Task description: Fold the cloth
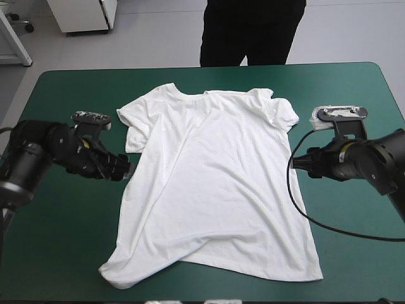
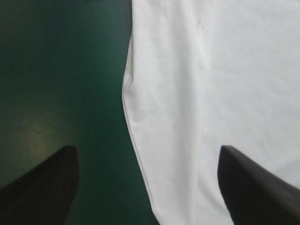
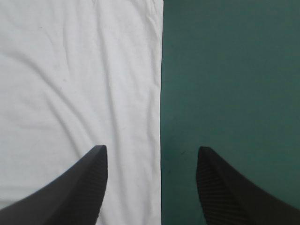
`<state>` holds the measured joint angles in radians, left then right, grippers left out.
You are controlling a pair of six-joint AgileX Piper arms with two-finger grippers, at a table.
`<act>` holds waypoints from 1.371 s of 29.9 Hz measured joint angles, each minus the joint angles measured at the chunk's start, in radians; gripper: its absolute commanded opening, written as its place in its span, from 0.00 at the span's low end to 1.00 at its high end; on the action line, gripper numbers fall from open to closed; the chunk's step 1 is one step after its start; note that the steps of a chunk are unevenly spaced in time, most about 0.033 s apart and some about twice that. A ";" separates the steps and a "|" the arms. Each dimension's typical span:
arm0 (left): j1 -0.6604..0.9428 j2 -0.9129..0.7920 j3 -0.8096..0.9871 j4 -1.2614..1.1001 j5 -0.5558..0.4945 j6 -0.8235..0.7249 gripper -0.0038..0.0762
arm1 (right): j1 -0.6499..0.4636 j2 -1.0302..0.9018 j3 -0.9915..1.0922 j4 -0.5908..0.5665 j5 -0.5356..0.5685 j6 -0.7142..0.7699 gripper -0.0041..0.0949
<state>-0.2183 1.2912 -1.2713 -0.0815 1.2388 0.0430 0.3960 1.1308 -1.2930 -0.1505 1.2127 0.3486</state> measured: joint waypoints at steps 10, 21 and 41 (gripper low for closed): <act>0.000 0.303 -0.192 0.003 -0.001 0.004 0.77 | -0.081 0.087 -0.065 0.058 0.000 -0.038 0.59; 0.000 0.450 -0.216 0.003 -0.038 0.011 0.77 | -0.081 0.093 -0.066 0.062 0.000 -0.045 0.59; 0.000 0.648 -0.225 -0.016 -0.159 0.036 0.66 | -0.081 0.094 -0.066 0.062 0.001 -0.057 0.59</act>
<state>-0.2183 1.9394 -1.4961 -0.0980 1.0794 0.0789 0.3151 1.2250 -1.3589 -0.0883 1.2135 0.2913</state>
